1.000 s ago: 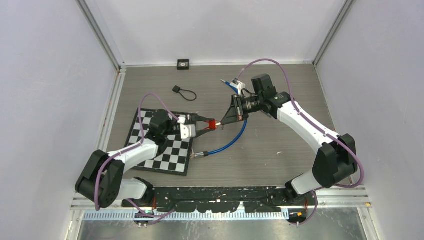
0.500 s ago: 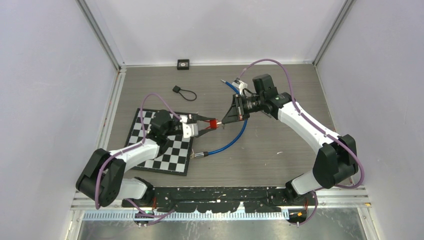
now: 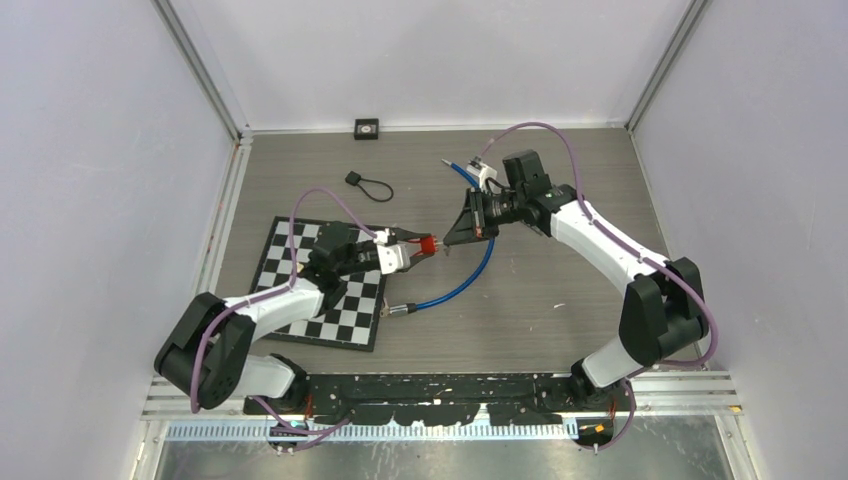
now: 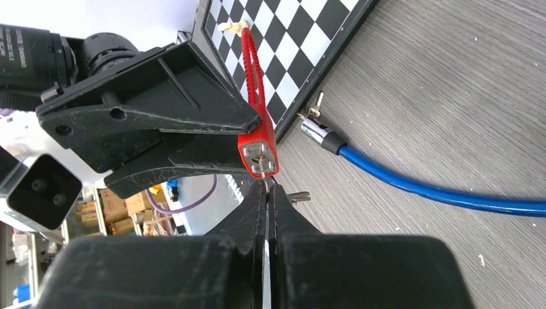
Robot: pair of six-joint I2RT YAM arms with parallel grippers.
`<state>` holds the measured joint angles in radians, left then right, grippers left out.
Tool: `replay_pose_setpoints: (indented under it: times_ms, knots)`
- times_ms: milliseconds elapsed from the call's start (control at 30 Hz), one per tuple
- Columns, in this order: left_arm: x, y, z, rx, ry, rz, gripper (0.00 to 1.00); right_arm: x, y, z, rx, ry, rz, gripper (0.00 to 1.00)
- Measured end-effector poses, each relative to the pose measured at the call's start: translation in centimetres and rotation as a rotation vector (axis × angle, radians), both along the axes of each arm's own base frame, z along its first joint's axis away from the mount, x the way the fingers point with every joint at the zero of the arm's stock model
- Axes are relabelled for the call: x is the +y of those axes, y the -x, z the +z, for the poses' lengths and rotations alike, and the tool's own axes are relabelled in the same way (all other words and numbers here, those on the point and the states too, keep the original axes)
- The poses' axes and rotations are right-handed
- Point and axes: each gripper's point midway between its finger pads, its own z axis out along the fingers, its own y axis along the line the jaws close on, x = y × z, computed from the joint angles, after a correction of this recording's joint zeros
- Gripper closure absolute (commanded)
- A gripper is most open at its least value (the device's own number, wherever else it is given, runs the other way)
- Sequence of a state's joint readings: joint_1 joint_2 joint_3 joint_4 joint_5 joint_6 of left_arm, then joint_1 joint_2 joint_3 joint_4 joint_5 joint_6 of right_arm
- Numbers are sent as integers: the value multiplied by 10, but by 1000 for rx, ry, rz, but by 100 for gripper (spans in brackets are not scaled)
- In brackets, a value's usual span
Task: Unlock with the key
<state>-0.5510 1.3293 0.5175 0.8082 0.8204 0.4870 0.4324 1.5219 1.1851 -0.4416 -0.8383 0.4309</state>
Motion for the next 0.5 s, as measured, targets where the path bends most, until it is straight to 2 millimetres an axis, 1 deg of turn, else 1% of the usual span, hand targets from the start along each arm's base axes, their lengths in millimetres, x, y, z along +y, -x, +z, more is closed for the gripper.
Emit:
replay_pose_setpoints:
  times_ms: [233, 500]
  knots:
    - [4, -9, -12, 10, -27, 61, 100, 5, -9, -14, 71, -6, -28, 100]
    - [6, -12, -15, 15, -31, 84, 100, 8, -9, -20, 121, -46, -44, 100]
